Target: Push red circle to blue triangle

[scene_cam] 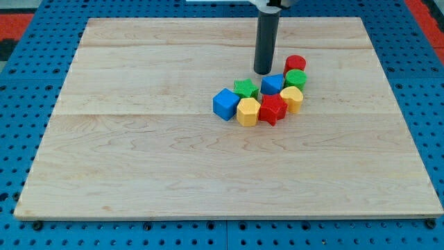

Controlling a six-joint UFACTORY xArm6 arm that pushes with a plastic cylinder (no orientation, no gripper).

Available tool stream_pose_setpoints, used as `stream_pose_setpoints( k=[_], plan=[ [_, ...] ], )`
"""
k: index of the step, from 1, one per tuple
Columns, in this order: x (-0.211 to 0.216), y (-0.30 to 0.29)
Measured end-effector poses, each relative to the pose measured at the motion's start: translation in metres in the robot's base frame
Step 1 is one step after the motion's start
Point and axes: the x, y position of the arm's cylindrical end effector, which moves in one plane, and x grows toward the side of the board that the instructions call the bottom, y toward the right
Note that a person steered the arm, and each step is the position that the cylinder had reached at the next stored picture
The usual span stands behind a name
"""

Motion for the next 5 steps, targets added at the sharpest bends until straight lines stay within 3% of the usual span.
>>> stream_pose_setpoints(
  k=[2,3,5],
  plan=[
    [0.036,0.004],
    [0.034,0.004],
    [-0.035,0.004]
  ],
)
